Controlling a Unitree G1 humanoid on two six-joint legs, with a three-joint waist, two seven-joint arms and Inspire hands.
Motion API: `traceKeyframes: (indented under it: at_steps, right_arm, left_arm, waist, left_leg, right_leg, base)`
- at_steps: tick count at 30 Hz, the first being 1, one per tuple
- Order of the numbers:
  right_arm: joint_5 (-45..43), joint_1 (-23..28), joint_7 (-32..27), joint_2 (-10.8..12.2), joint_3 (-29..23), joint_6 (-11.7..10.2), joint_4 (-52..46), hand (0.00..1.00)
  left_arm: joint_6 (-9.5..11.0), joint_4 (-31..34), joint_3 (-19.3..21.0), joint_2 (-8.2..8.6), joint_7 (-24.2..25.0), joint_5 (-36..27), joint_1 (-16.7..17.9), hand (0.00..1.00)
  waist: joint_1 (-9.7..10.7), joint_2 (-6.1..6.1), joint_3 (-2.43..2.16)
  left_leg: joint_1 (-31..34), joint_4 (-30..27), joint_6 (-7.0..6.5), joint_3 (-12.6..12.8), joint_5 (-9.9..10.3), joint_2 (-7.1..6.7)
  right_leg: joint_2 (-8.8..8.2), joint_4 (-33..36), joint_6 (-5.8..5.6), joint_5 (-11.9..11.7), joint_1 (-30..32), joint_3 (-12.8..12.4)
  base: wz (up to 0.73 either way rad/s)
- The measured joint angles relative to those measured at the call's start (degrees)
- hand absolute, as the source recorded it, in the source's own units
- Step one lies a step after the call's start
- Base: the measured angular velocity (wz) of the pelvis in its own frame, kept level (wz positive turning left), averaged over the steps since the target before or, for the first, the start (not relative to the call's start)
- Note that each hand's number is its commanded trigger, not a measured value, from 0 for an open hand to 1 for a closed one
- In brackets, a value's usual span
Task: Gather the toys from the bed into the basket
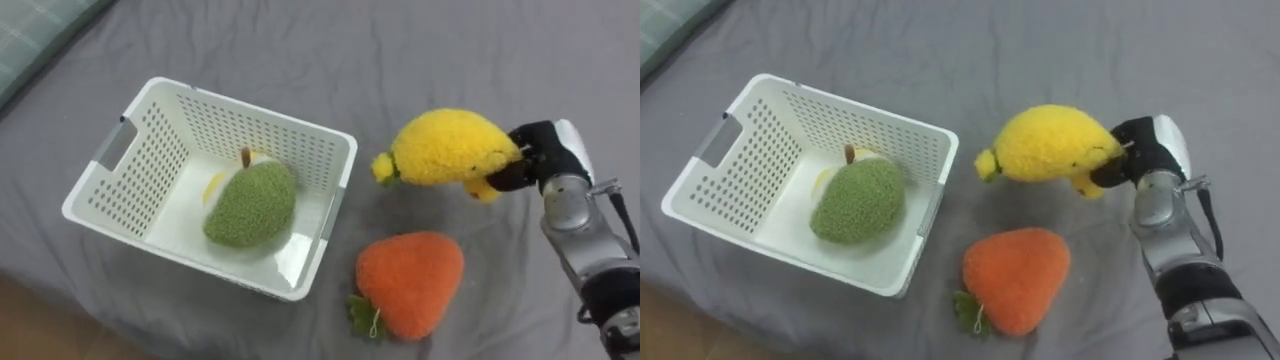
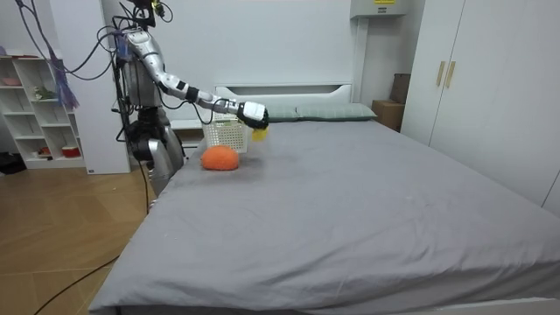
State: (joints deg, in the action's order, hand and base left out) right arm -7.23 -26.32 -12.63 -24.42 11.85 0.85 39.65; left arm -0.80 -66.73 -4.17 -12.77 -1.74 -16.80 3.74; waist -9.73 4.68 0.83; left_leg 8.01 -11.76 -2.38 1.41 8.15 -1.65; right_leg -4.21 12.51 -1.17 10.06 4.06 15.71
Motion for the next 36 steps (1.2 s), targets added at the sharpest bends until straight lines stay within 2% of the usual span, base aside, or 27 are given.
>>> traceKeyframes:
  at_steps: [1,6,8,9,10,12,18,24,25,27,28,31,32,33,34,35,36]
  right_arm:
    - [-0.47,0.87,0.17,0.0,-0.08,0.09,-3.74,1.0]
    - [-0.86,4.99,0.45,0.2,-1.05,0.53,-17.54,1.0]
    - [-0.84,6.77,1.0,1.21,-1.41,0.51,-21.3,1.0]
    - [-1.04,7.73,1.38,1.89,-1.65,0.61,-23.57,1.0]
    - [-1.45,7.79,1.82,2.34,-1.69,0.64,-25.64,1.0]
    - [-2.92,7.78,2.08,2.39,-1.74,0.62,-28.39,1.0]
    - [-5.63,7.73,3.99,2.51,-1.82,0.56,-31.96,1.0]
    - [-8.74,7.68,4.38,4.72,-0.25,3.2,-32.21,1.0]
    - [-10.76,7.62,5.03,4.84,0.5,3.41,-32.35,0.89]
    - [-14.5,7.62,6.47,5.82,1.15,4.39,-34.2,0.6]
    - [-15.51,7.62,6.69,6.02,1.49,4.46,-34.98,0.56]
    - [-16.55,7.2,8.62,6.1,3.68,4.34,-38.64,0.24]
    - [-16.5,7.09,8.78,6.1,3.99,4.34,-38.67,0.16]
    - [-16.59,7.06,9.13,6.16,4.61,4.34,-38.7,0.15]
    - [-17.1,7.06,9.8,6.52,5.17,4.37,-38.69,0.11]
    - [-17.52,7.06,10.29,6.81,5.32,4.42,-38.69,0.03]
    - [-17.96,7.06,11.06,7.37,5.62,4.62,-38.69,0.01]
  left_arm:
    - [0.0,0.33,0.31,0.13,-0.03,0.1,0.65,0.0]
    - [-0.11,1.99,2.95,1.06,-0.74,1.67,2.43,0.0]
    - [-0.29,1.98,3.51,1.24,-1.35,1.65,3.04,0.0]
    - [-0.41,2.1,3.58,1.33,-1.39,1.67,3.35,0.0]
    - [-0.42,2.12,3.59,1.49,-1.39,1.76,3.41,0.0]
    - [-0.41,2.15,3.95,1.79,-1.38,2.95,3.34,0.0]
    - [-0.53,2.15,3.95,2.62,-1.39,5.24,3.48,0.0]
    - [-1.17,2.63,3.96,2.6,-1.61,5.29,4.57,0.0]
    - [-1.29,2.63,3.96,2.62,-1.62,6.14,4.53,0.0]
    - [-1.3,2.63,4.07,2.64,-1.61,9.17,4.58,0.0]
    - [-1.31,2.63,4.15,2.64,-1.61,9.94,4.58,0.0]
    - [-1.32,2.73,4.23,2.83,-1.61,12.77,4.34,0.0]
    - [-1.34,2.74,4.23,2.85,-1.61,13.22,4.3,0.0]
    - [-1.38,2.82,4.24,2.85,-1.61,14.25,4.26,0.0]
    - [-1.54,2.97,4.23,2.86,-1.62,15.01,4.41,0.0]
    - [-1.69,3.09,4.23,2.87,-1.62,15.36,4.53,0.0]
    - [-1.82,3.23,4.23,2.88,-1.62,15.59,4.74,0.0]
  waist:
    - [0.21,0.0,-0.17]
    - [1.31,-0.03,-0.4]
    - [1.65,-0.25,-0.47]
    - [1.65,-0.45,-0.9]
    - [1.7,-0.76,-1.11]
    - [2.04,-1.13,-1.27]
    - [1.74,-1.33,-0.89]
    - [0.67,-1.35,-0.74]
    - [-0.01,-1.36,-0.73]
    - [-0.7,-1.42,-0.67]
    - [-0.87,-1.45,-0.65]
    - [-2.4,-1.45,-0.4]
    - [-2.74,-1.41,-0.34]
    - [-3.4,-1.28,-0.26]
    - [-3.69,-1.24,-0.18]
    - [-3.71,-1.25,-0.16]
    - [-3.73,-1.27,-0.15]
  left_leg:
    - [-0.99,0.24,0.01,0.03,0.0,0.0]
    - [-3.9,0.76,0.02,0.15,0.01,-0.01]
    - [-5.72,1.3,0.03,0.18,0.02,0.0]
    - [-6.34,1.57,0.03,0.18,0.03,-0.02]
    - [-6.63,1.87,0.04,0.25,0.01,0.0]
    - [-6.93,2.15,0.04,0.28,0.0,-0.02]
    - [-8.64,2.57,0.04,0.76,0.0,-0.06]
    - [-8.64,2.89,0.03,0.89,0.01,-0.06]
    - [-8.65,3.03,0.04,0.93,0.01,-0.06]
    - [-8.49,3.11,0.04,0.49,0.01,-0.08]
    - [-8.44,3.12,0.04,0.25,0.01,-0.11]
    - [-8.49,3.14,0.04,-0.49,0.0,-0.2]
    - [-8.56,3.14,0.04,-0.61,0.01,-0.21]
    - [-8.6,3.13,0.05,-0.79,0.01,-0.22]
    - [-8.48,3.17,0.05,-1.1,0.02,-0.26]
    - [-8.4,3.14,0.05,-1.31,0.02,-0.3]
    - [-8.27,3.05,0.05,-1.71,0.0,-0.4]
  right_leg:
    - [0.0,-0.04,0.0,0.0,-0.88,0.02]
    - [0.17,-0.93,-0.01,-0.01,-3.85,-0.32]
    - [0.23,-1.22,-0.01,0.0,-5.52,-0.52]
    - [0.25,-1.53,-0.02,-0.01,-6.14,-0.53]
    - [0.26,-1.61,-0.03,-0.02,-6.29,-0.59]
    - [0.23,-1.63,-0.03,-0.02,-6.72,-0.64]
    - [0.27,-2.02,-0.08,0.01,-8.04,-1.35]
    - [0.28,-2.4,-0.13,0.02,-8.26,-1.26]
    - [0.32,-2.57,-0.13,0.01,-8.24,-1.08]
    - [0.3,-2.66,-0.14,0.01,-8.24,-0.65]
    - [0.29,-2.7,-0.14,0.01,-8.24,-0.48]
    - [0.25,-2.9,-0.21,-0.03,-8.71,0.23]
    - [0.25,-2.95,-0.21,-0.03,-8.86,0.23]
    - [0.27,-2.96,-0.22,-0.04,-8.98,0.26]
    - [0.31,-2.96,-0.26,-0.06,-9.06,0.24]
    - [0.32,-2.95,-0.27,-0.07,-9.07,0.24]
    - [0.32,-2.94,-0.29,-0.08,-9.08,0.25]
  base:
    - [0.0]
    - [-0.01]
    - [0.0]
    - [-0.07]
    - [-0.07]
    - [-0.03]
    - [-0.03]
    - [-0.01]
    - [0.0]
    - [0.03]
    - [0.11]
    - [0.12]
    - [0.09]
    - [0.09]
    - [0.1]
    - [0.12]
    - [0.12]
